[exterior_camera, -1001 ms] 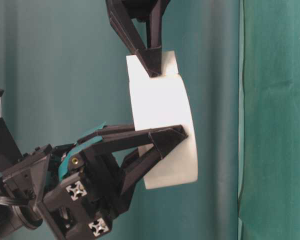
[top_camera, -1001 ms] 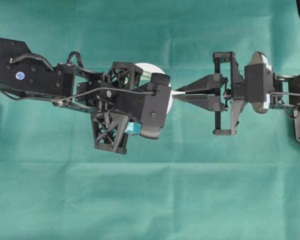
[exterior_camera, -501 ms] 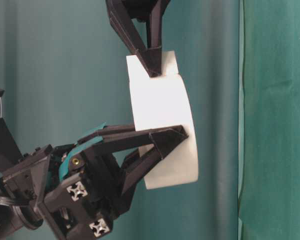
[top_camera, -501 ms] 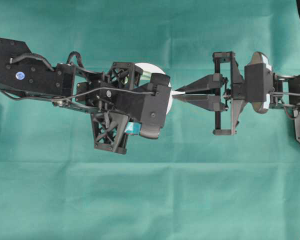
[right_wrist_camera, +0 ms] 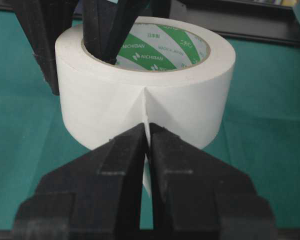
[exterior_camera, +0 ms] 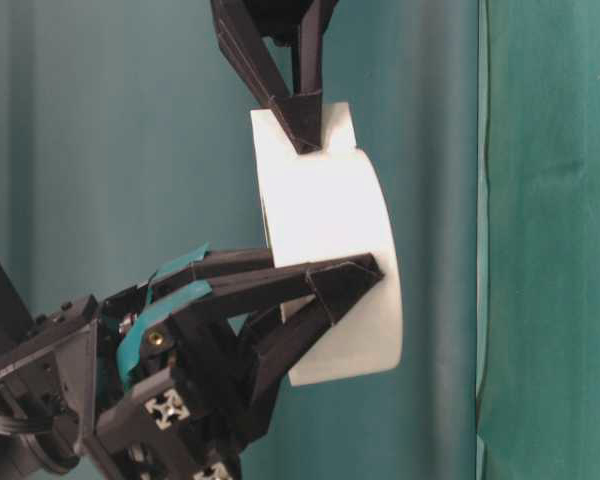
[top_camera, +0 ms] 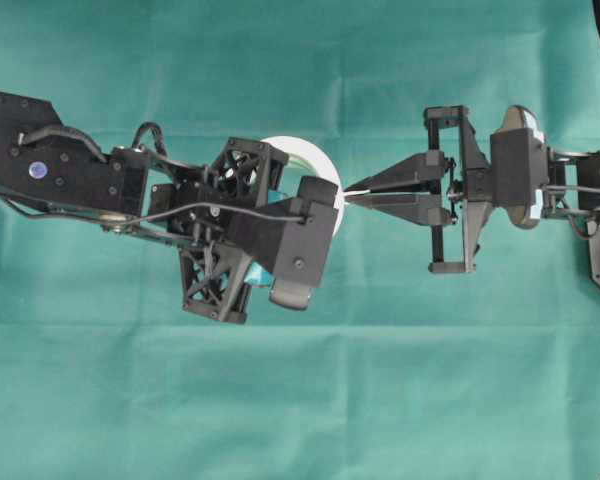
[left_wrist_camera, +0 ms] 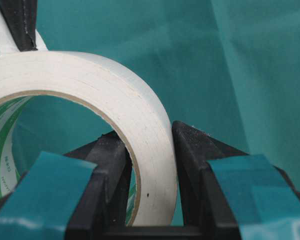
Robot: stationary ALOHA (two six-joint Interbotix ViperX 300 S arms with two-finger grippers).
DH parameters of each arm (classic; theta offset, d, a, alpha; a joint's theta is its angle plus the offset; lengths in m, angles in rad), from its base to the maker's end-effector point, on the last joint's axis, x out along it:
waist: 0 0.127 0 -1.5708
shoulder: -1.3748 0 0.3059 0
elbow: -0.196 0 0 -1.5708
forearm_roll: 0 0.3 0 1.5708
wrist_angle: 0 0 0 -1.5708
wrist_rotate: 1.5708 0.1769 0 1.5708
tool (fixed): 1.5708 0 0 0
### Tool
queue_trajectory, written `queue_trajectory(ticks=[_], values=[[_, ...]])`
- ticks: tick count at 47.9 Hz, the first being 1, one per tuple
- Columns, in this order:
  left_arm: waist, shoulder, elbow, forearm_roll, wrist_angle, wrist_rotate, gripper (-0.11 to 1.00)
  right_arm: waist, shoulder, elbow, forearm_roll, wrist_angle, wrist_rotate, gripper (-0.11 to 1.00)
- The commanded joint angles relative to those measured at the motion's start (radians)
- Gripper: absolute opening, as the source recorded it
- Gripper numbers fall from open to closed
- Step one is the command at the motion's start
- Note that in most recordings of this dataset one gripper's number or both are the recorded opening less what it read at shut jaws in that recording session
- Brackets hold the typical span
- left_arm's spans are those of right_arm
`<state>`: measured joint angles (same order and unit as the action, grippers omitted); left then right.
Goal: Peel off the duct tape with your right arm.
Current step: 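Pull the roll away with the left gripper, unrolling tape from the right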
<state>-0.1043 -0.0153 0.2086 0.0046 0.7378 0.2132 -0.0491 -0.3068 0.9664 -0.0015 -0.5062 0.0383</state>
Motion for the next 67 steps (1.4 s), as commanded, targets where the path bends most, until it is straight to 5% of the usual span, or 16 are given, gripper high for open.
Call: queue_trajectory(ticks=[1, 46, 67], values=[[-0.054, -0.025, -0.006, -0.006, 0.003, 0.008, 0.22, -0.029, -0.008, -0.006, 0.005, -0.008, -0.002, -0.09], [-0.236, -0.026, -0.061, -0.012, 0.009, 0.017, 0.22, -0.077, -0.008, 0.003, 0.005, -0.009, -0.002, -0.09], [-0.324, -0.026, -0.107, -0.012, -0.018, 0.169, 0.22, -0.112, 0.0, 0.005, 0.005, -0.023, -0.002, -0.09]])
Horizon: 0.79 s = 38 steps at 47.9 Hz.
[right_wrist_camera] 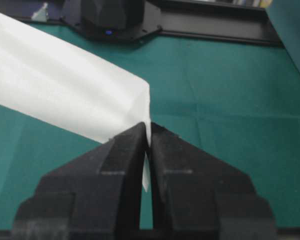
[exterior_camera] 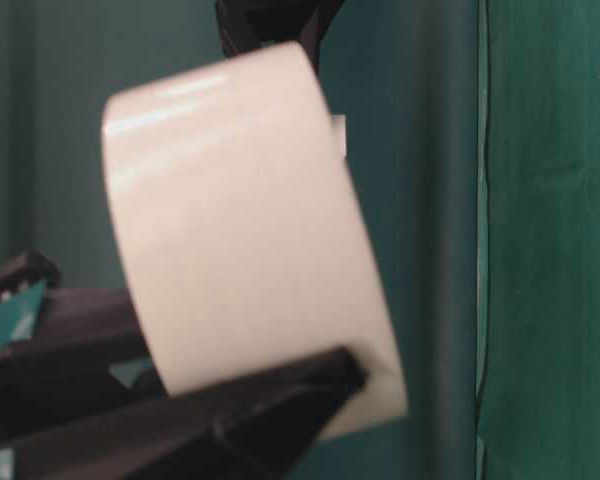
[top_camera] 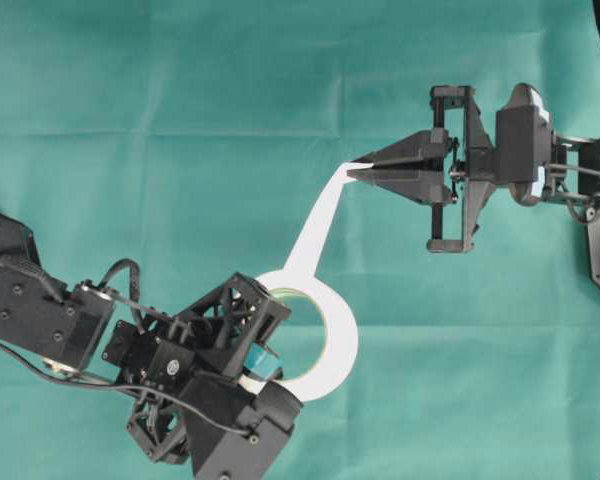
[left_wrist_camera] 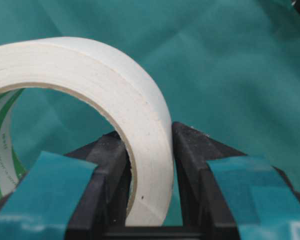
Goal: Peel off the duct tape with your right arm.
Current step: 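Pull the roll away with the left gripper, unrolling tape from the right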
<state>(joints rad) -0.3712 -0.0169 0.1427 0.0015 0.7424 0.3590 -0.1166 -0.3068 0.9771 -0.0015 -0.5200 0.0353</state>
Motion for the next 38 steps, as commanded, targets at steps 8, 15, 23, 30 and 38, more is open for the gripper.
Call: queue_trajectory(ticks=[8, 15, 23, 30, 38], values=[[-0.074, -0.029, -0.051, -0.009, -0.057, 0.092, 0.22, -0.064, 0.018, -0.008, 0.005, -0.023, 0.002, -0.09], [-0.08, -0.04, -0.051, -0.009, -0.1, 0.13, 0.21, -0.081, 0.048, -0.015, 0.005, -0.025, 0.003, -0.09], [-0.086, -0.055, -0.043, -0.009, -0.141, 0.156, 0.2, -0.091, 0.078, -0.017, 0.005, -0.025, 0.003, -0.09], [-0.095, -0.069, -0.041, -0.009, -0.179, 0.172, 0.2, -0.103, 0.089, -0.018, 0.005, -0.021, 0.003, -0.09], [-0.117, -0.098, -0.028, -0.009, -0.244, 0.212, 0.21, -0.12, 0.097, -0.014, 0.005, -0.017, 0.006, -0.09]])
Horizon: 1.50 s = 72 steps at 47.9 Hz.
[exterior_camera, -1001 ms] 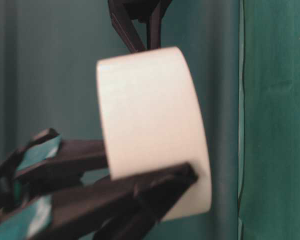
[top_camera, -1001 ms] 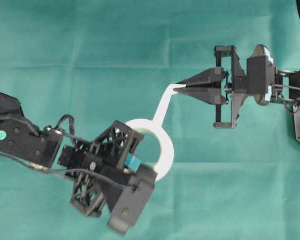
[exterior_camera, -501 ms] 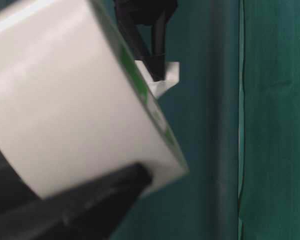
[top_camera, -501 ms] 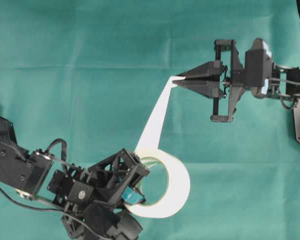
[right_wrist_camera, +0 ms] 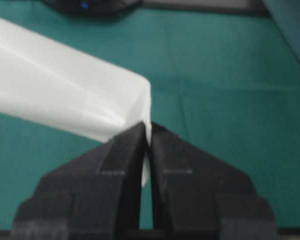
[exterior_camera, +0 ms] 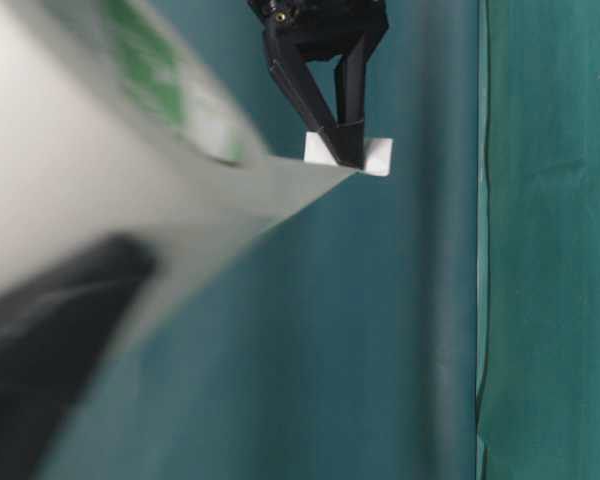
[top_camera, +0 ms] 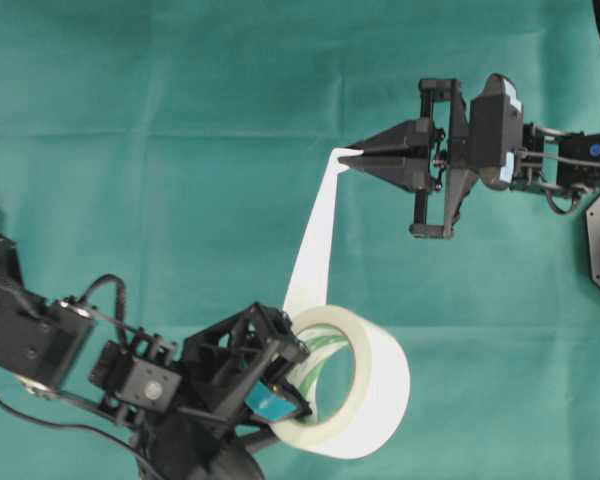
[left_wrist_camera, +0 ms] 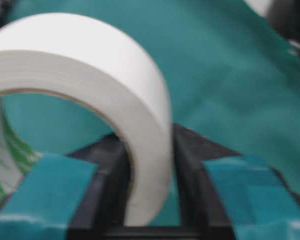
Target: Peel off the duct tape with your right arm.
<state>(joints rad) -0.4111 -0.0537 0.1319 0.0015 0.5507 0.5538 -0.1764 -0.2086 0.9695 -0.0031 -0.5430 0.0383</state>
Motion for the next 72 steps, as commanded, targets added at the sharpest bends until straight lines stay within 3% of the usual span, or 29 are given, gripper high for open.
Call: queue_trajectory(ticks=[1, 11, 29, 72], values=[[-0.077, -0.066, -0.014, -0.009, -0.063, 0.021, 0.2, -0.061, 0.0, -0.006, 0.006, 0.008, 0.005, -0.09], [-0.089, -0.117, 0.037, -0.009, -0.181, 0.055, 0.21, -0.074, 0.017, -0.006, 0.006, 0.017, 0.041, -0.09], [-0.089, -0.227, 0.192, -0.009, -0.457, 0.087, 0.21, -0.081, 0.034, -0.011, 0.006, 0.044, 0.044, -0.09], [-0.08, -0.304, 0.239, -0.009, -0.637, 0.104, 0.2, -0.089, 0.078, -0.011, 0.005, 0.08, 0.069, -0.09]])
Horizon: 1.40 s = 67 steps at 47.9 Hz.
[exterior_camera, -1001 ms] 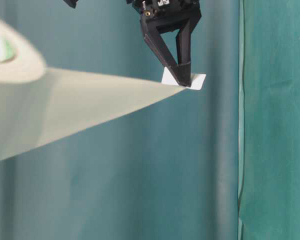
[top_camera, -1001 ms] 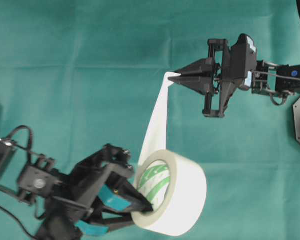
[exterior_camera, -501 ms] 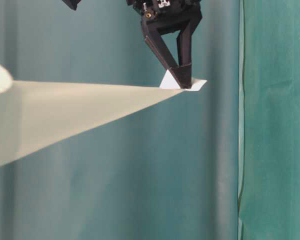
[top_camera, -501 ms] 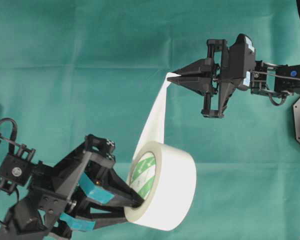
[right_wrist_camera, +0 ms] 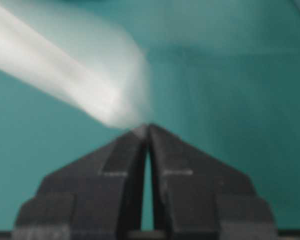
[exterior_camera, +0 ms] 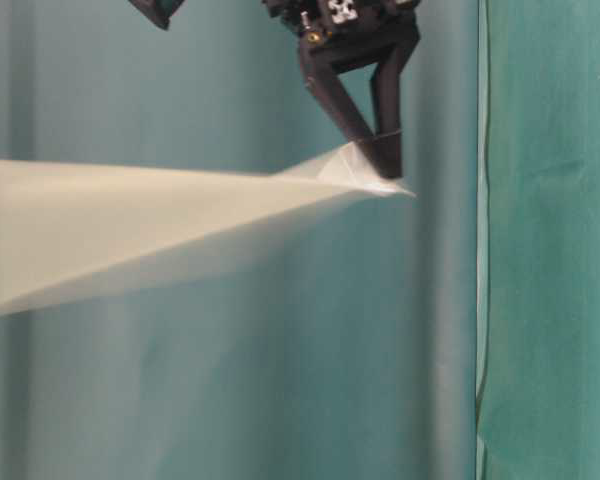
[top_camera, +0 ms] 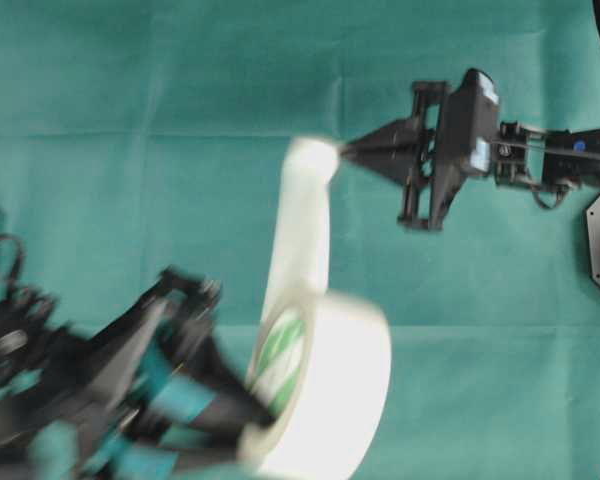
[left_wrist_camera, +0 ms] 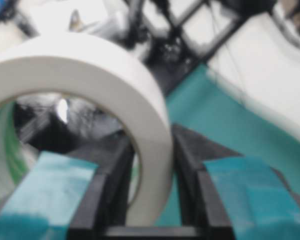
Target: Peel off the duct tape with your right arm.
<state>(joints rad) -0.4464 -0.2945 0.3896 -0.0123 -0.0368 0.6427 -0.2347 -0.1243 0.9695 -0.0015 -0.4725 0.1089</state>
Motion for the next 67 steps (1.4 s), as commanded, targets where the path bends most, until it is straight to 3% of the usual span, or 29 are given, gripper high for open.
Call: queue_trajectory(ticks=[1, 8, 56, 67], values=[[-0.043, -0.066, -0.015, 0.005, -0.054, 0.02, 0.2, -0.031, -0.005, -0.011, 0.005, 0.011, -0.002, -0.09], [-0.034, -0.074, 0.008, 0.003, -0.089, 0.046, 0.2, -0.031, 0.005, -0.012, 0.005, 0.011, 0.0, -0.1], [0.031, -0.101, 0.086, -0.003, -0.161, 0.044, 0.2, -0.034, -0.003, -0.015, -0.002, 0.005, 0.0, -0.1], [0.094, -0.12, 0.129, -0.008, -0.173, 0.037, 0.2, -0.031, -0.017, -0.012, -0.005, 0.005, 0.0, -0.1]])
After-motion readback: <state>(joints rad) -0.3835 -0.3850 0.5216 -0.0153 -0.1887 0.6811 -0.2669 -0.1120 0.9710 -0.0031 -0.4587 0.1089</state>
